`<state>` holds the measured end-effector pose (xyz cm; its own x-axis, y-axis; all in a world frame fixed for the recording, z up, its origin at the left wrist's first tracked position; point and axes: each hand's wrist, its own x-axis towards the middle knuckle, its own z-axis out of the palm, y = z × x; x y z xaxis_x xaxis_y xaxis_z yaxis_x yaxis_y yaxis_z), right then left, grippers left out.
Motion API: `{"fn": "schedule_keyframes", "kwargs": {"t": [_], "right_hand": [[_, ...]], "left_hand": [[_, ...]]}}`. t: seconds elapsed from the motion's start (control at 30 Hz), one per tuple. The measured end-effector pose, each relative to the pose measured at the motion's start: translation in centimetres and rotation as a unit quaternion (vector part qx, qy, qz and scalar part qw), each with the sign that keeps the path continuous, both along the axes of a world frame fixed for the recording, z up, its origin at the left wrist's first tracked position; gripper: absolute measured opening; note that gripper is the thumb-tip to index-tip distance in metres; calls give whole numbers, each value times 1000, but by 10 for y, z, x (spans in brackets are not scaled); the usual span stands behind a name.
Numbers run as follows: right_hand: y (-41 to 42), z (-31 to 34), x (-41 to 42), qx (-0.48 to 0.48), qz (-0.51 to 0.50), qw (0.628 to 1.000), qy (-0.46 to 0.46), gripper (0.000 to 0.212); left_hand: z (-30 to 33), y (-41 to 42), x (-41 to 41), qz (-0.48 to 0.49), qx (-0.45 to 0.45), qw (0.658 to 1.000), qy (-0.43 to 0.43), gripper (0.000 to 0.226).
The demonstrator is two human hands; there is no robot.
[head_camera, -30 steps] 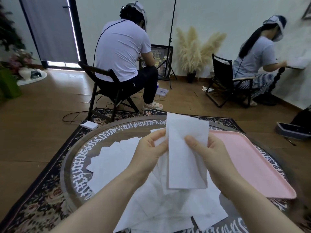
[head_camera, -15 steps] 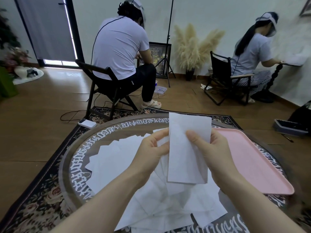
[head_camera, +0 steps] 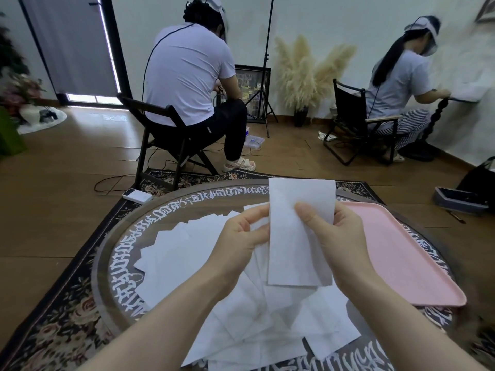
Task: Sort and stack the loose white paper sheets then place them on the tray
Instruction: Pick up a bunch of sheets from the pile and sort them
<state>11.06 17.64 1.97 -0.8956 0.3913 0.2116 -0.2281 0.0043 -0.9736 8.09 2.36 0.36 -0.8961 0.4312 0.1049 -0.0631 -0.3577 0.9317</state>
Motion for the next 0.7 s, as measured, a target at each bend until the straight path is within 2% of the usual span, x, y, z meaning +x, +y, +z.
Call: {"fn": "schedule_keyframes", "kwargs": {"t": [0.3,0.57,0.7], "right_hand": [[-1,0,0,8,-3,1000,-1,4],[-3,0,1,-6,1,1000,-1,4],[-3,0,1,-8,5,1000,-2,5]], "left_hand": [[3,1,2,-2,14,1000,-18,28],[6,0,5,17,-12,1000,-22,28],[5,2,6,26,5,1000,-10,22]]}}
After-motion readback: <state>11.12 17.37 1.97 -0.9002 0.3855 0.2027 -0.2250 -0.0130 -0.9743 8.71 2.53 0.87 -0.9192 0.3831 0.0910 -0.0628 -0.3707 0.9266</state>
